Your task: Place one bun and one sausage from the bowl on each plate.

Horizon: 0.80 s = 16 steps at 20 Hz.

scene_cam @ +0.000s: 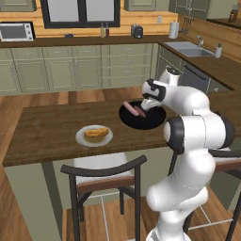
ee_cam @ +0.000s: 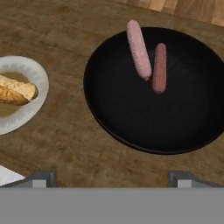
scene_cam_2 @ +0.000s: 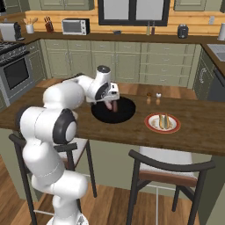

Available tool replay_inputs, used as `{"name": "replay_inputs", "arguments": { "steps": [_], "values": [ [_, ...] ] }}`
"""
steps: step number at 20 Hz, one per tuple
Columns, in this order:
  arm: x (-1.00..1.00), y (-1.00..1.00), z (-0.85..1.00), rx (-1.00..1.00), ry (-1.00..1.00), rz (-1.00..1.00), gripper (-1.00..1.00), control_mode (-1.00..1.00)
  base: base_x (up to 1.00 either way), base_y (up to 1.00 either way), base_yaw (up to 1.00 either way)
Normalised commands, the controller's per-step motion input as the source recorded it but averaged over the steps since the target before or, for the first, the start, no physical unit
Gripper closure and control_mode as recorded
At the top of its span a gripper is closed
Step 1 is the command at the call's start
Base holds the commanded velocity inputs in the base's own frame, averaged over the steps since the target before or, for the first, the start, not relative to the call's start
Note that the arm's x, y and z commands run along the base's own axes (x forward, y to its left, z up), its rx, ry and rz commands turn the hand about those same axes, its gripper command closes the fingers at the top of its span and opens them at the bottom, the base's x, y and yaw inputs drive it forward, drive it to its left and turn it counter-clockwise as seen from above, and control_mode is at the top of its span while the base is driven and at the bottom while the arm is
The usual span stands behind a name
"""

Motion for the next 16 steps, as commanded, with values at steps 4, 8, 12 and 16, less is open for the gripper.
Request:
{"name": "replay_inputs", "arguments": {
  "steps": [4, 8, 12, 16],
  "values": [
    [0.63, 0.13, -0.1, 0.01, 0.0, -0.02, -1.0, -1.0, 0.0, 0.0, 0.0],
    [0.71, 0.03, -0.9, 0.08, -0.06, 0.0, -1.0, -1.0, 0.0, 0.0, 0.0],
    [0.39, 0.31, -0.98, 0.03, -0.05, 0.0, -1.0, -1.0, 0.0, 0.0, 0.0],
    [0.59, 0.44, 0.14, -0.05, 0.01, 0.01, -1.0, -1.0, 0.0, 0.0, 0.0]
  ]
}}
